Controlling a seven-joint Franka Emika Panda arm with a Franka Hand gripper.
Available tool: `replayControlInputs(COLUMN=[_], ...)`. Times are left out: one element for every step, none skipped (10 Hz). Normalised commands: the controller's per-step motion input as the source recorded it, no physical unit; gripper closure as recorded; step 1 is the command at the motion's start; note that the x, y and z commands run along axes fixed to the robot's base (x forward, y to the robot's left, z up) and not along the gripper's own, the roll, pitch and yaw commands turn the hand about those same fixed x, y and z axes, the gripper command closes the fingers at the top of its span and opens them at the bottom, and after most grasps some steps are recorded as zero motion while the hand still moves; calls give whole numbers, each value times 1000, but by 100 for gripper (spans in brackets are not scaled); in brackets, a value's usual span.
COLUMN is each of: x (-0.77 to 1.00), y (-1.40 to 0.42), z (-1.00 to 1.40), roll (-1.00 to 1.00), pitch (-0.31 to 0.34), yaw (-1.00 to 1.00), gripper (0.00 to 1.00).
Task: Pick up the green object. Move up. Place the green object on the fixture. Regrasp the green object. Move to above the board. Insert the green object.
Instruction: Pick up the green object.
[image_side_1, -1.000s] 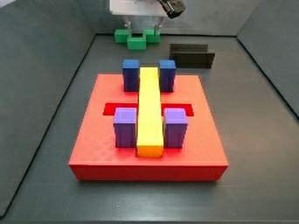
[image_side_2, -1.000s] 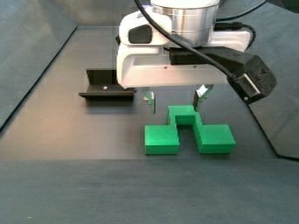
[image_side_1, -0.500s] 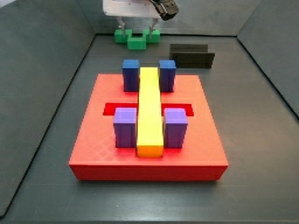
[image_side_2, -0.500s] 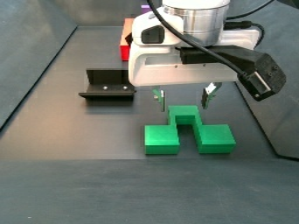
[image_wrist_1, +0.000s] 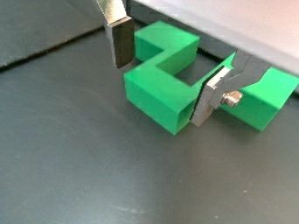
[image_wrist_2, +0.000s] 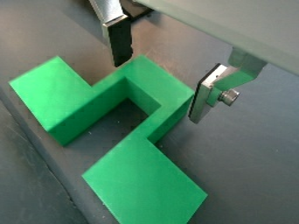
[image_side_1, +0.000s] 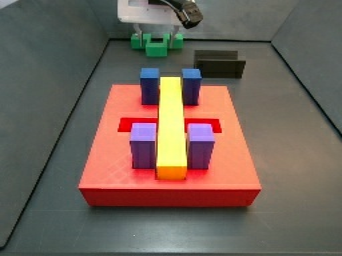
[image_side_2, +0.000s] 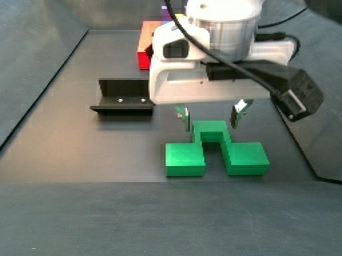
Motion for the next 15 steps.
replayControlInputs(x=[0,0,0,0,0,0,0,0,0,0,0,0,0,0,0], y=[80,89,120,20,-20,-26,-23,-40,-63,-43,-40,-46,-20,-54,-66], z=[-271,-249,-220,-143,0,0,0,0,-11,-17,-17,0,0,0,0], roll=[76,77,80,69,0,0,3,11,13,0,0,6,3,29,39], pitch=[-21,-4,0,0,0,0,0,0,0,0,0,0,0,0,0], yaw=[0,0,0,0,0,0,0,0,0,0,0,0,0,0,0], gripper=[0,0,0,0,0,0,0,0,0,0,0,0,0,0,0])
